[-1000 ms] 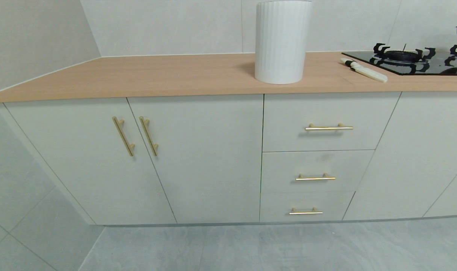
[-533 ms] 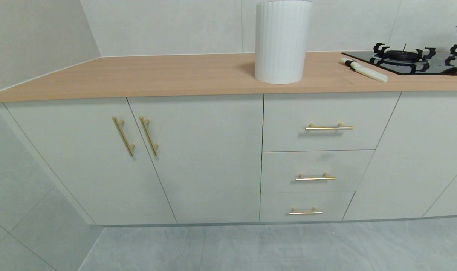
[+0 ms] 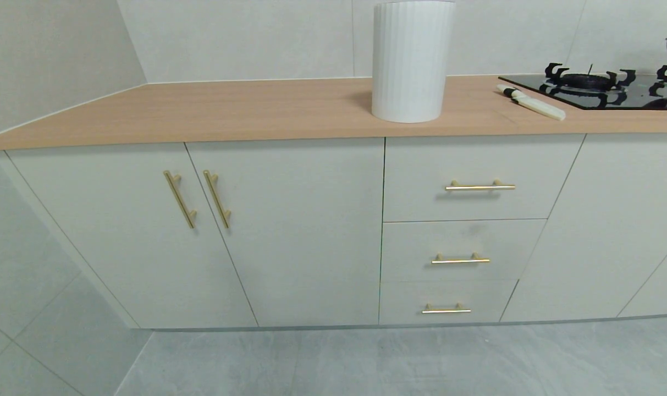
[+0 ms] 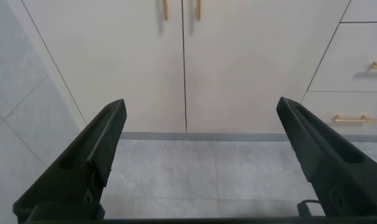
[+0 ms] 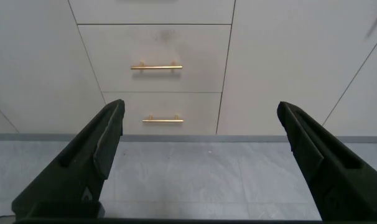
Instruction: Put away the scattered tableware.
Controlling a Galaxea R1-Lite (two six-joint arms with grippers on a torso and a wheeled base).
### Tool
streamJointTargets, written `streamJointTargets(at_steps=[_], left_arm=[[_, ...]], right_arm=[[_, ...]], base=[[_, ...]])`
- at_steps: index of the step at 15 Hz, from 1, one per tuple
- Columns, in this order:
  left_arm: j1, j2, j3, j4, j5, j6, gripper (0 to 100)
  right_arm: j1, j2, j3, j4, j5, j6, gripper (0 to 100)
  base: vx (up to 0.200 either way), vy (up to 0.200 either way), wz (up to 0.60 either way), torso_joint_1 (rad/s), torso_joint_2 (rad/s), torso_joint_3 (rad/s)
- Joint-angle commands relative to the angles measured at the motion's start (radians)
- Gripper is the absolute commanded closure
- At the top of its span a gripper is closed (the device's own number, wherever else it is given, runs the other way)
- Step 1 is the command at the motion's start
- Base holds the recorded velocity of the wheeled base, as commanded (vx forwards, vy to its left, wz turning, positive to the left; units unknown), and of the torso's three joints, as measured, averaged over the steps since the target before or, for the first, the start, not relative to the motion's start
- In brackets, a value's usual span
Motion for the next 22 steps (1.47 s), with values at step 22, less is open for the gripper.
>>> streamJointTargets(at_steps=[22], left_arm=[[0.0, 0.0, 0.0, 0.0, 0.001, 0.002, 0]], right_arm=[[0.0, 0.002, 0.0, 0.001, 0.007, 0.002, 0]], base=[[0.145, 0.0, 0.0, 0.001, 0.0, 0.003]])
